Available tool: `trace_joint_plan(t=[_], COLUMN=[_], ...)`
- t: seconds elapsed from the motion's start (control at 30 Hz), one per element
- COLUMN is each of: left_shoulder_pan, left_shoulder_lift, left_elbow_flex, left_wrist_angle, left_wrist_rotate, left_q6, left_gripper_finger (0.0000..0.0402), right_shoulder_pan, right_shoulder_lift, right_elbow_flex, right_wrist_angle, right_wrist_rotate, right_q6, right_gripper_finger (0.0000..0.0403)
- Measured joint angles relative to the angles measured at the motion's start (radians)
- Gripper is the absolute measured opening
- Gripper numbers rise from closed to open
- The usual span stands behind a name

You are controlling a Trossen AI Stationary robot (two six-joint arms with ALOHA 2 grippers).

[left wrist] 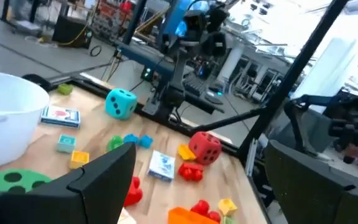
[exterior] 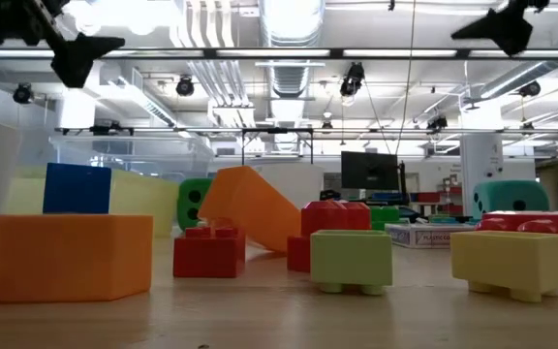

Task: Pick & Place Toys
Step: Put the blue die into the yellow bin

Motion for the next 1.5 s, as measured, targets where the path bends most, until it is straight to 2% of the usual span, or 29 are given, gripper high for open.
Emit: trace_joint_plan(t=[0.17, 0.23, 0.4, 0.57, 0.7, 0.87, 1.03, 1.27, 1.33, 1.5], left_shoulder_pan=[0.009, 0.008, 0.01, 0.01, 0.01, 0.011, 0.014, 0.021, 0.021, 0.021], left_shoulder_lift=[0.119, 0.148, 0.177, 0.174, 0.182, 0.23, 0.292, 0.39, 0.408, 0.417], left_elbow_flex=[0.06, 0.08, 0.114, 0.102, 0.091, 0.087, 0.172, 0.384, 0.419, 0.442], left_wrist_angle=[0.271, 0.312, 0.325, 0.366, 0.309, 0.298, 0.232, -0.19, -0.249, -0.277], left_wrist_rotate=[-0.161, -0.167, -0.168, -0.171, -0.171, -0.133, -0.106, -0.144, -0.144, -0.145], left_q6=[-0.173, -0.222, -0.14, -0.266, -0.292, -0.447, -0.418, -0.396, -0.394, -0.391], left_gripper_finger=[0.0342, 0.0342, 0.0342, 0.0342, 0.0342, 0.0342, 0.0342, 0.0342, 0.0342, 0.0341], right_shoulder_pan=[0.0, 0.0, 0.0, 0.0, 0.0, 0.0, 0.0, -0.012, -0.021, -0.043], right_shoulder_lift=[0.019, 0.026, 0.047, 0.063, 0.073, 0.091, 0.145, 0.268, 0.311, 0.418], right_elbow_flex=[0.035, 0.05, 0.106, 0.138, 0.146, 0.142, 0.156, 0.264, 0.305, 0.385], right_wrist_angle=[0.065, 0.06, 0.061, 0.06, 0.059, 0.053, -0.002, -0.3, -0.415, -0.632], right_wrist_rotate=[-0.001, 0.0, 0.0, 0.0, 0.036, 0.076, 0.076, 0.104, 0.107, 0.108], right_q6=[-0.051, -0.051, -0.173, -0.194, -0.27, -0.285, -0.252, -0.066, -0.024, 0.021], right_gripper_finger=[0.0302, 0.0302, 0.0302, 0.0302, 0.0302, 0.0302, 0.0302, 0.0302, 0.0302, 0.0302])
